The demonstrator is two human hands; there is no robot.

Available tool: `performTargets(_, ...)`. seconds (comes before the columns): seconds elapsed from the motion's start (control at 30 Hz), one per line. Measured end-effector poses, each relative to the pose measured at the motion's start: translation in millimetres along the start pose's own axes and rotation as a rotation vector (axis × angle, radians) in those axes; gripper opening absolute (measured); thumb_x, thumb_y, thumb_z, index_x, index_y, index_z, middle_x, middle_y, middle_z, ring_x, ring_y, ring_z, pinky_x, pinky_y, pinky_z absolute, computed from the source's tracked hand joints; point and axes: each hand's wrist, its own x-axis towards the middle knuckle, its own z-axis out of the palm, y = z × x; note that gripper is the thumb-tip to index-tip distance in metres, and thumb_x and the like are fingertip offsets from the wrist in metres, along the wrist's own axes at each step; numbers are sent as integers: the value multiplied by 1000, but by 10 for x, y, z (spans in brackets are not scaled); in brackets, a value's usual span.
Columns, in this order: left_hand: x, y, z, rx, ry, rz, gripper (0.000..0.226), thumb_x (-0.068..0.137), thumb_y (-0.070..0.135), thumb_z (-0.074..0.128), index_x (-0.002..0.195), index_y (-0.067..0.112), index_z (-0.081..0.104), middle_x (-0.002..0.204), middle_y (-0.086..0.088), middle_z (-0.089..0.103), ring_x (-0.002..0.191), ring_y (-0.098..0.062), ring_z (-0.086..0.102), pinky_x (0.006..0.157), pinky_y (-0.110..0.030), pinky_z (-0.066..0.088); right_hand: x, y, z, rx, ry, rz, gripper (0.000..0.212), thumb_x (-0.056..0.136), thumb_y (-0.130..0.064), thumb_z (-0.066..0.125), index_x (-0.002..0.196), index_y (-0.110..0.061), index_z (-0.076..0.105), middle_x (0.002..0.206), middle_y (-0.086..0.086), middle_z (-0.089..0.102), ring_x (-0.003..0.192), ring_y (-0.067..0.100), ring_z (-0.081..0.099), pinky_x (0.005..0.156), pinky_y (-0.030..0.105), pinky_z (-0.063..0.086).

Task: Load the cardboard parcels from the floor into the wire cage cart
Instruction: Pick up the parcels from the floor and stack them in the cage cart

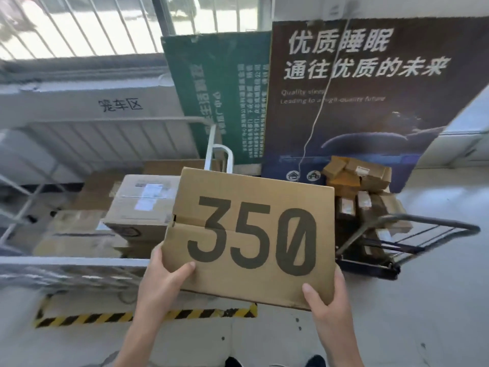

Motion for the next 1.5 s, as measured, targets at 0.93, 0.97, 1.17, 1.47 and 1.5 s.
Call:
performTargets(0.93, 3803, -607, -2727, -67, 87, -60, 65, 75, 36, 83, 129, 30, 47, 118, 3, 61, 106, -17, 60, 82, -38, 53, 1697, -1064, 4454, -278, -410, 72, 76, 100, -38, 45, 157, -27, -5, 164, -11, 1, 151, 14, 5, 121, 35, 13)
performTargets(0.97, 3950, -746, -2700, -23, 11, -72, 66, 75, 34, 82, 129, 32, 44, 119, 3, 60, 110, -21, 59, 87, -44, 53, 1714, -990, 4552, -306, -398, 120, 76, 101, -35, 45, 157, -25, -5, 164, -9, 1, 151, 15, 6, 121, 36, 14)
performTargets(1.17, 4232, -1534, -2417, 293, -210, -184, 115, 75, 55, 74, 155, 25, -3, 158, -14, 22, 140, -34, 30, 114, -55, 29, 1729, -601, 4670, -355, -326, 328, 72, 98, -28, 52, 157, -26, 11, 161, -7, 23, 142, 16, 32, 106, 28, 33)
performTargets(1.47, 3379, -525, -1176, 657, -236, 452, 77, 89, 58, 51, 154, 29, 19, 165, -5, 8, 152, -25, -7, 122, -47, -1, 1341, -583, 4142, -227, -106, 183, 62, 98, -36, 48, 154, -36, 21, 159, -15, 24, 144, 8, 25, 114, 30, 25)
performTargets(1.5, 3214, -409, -964, 666, -303, 506, 75, 90, 58, 48, 154, 29, 20, 165, -5, 6, 152, -25, -10, 122, -46, -2, 1279, -586, 3998, -176, -65, 182, 61, 97, -36, 48, 153, -37, 23, 158, -16, 26, 143, 7, 26, 113, 31, 27)
